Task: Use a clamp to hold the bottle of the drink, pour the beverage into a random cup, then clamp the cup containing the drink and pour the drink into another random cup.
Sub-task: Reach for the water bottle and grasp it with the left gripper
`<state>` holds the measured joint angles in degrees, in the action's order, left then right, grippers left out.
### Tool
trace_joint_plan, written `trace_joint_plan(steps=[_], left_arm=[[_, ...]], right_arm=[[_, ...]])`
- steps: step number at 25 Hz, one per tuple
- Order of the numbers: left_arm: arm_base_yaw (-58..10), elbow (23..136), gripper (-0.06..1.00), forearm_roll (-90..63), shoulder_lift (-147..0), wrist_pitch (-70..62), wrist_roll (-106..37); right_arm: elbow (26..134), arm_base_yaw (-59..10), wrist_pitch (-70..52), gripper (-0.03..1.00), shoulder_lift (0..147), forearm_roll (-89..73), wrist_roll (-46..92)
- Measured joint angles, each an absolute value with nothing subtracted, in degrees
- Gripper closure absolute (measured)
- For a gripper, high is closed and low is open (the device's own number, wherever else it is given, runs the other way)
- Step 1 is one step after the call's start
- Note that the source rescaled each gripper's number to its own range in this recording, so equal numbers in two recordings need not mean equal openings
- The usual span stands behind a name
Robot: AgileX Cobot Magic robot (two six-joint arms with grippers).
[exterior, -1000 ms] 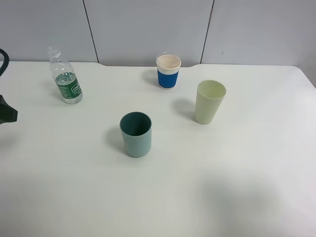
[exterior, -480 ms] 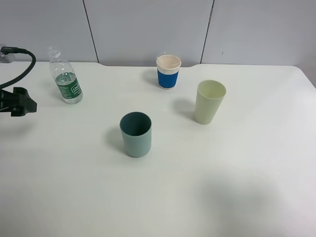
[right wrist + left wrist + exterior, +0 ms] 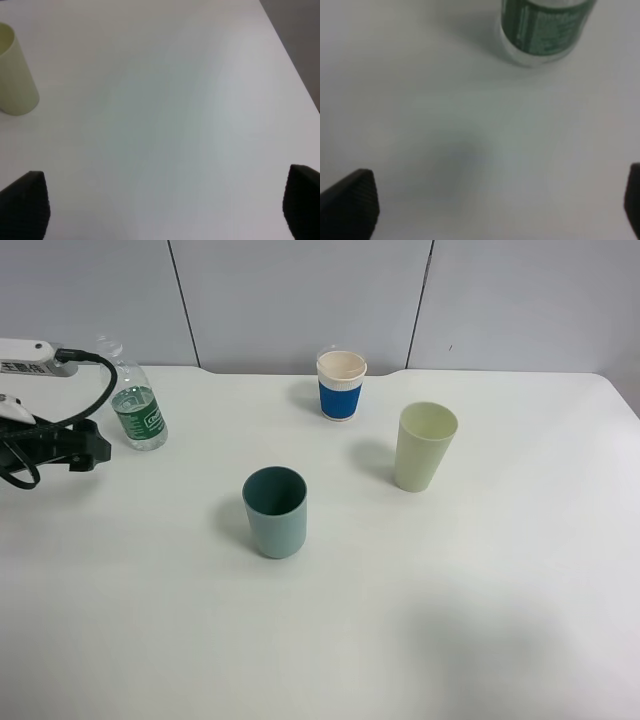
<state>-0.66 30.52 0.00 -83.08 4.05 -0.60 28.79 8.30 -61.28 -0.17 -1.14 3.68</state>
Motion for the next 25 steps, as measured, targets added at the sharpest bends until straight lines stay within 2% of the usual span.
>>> trace_joint_plan(steps=[11,25], left_arm=[[-0.7,30.6,-0.06,10.5,-93.2,23.0,8.7],[-0.7,30.7,-0.06,14.1,-105.3,46.8,10.6]], right_arm=[[28.8,8.3,-61.3,0.20,-0.2,-1.1,3.7],[28.8,8.3,-61.3,0.20,-0.2,-1.1,3.7]])
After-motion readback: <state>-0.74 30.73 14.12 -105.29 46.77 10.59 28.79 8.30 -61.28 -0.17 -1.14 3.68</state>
